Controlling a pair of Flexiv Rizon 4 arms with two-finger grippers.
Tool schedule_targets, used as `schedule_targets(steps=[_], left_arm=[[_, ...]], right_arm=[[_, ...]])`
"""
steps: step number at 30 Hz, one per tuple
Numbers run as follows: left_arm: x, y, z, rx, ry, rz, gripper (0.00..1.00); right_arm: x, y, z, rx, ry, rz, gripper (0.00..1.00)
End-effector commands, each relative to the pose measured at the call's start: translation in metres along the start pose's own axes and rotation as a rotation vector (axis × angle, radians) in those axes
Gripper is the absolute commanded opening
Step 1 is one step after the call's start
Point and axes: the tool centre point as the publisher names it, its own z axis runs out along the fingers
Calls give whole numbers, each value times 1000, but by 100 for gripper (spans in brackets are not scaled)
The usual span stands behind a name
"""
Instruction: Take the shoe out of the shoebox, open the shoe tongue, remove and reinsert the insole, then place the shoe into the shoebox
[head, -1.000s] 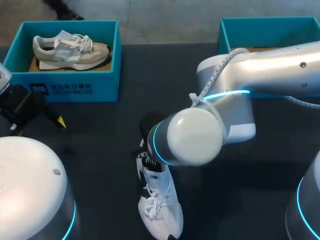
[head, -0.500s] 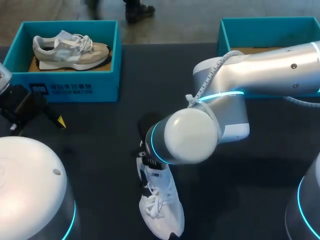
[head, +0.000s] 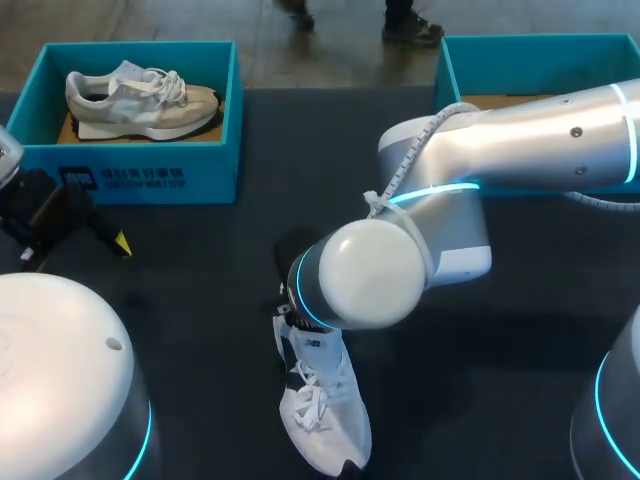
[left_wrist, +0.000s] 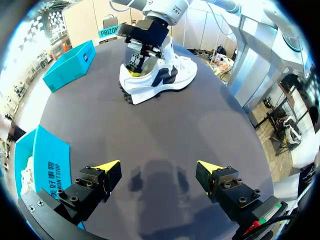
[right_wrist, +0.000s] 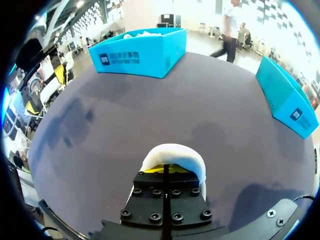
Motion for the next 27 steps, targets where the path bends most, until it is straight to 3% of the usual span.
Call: schedule_targets(steps=[1,13,23,27], left_arm=[[1,0,0,-3,0,0,100],[1,0,0,-3,0,0,100],[1,0,0,-3,0,0,100],[1,0,0,-3,0,0,100]], right_arm=[[5,-8,18,-94,0,29,0],[5,-17,27,-11,9,14,0],[3,-19,-26,-65,-60,-1,0],[-2,-18,-36,-91,-68,-8,0]])
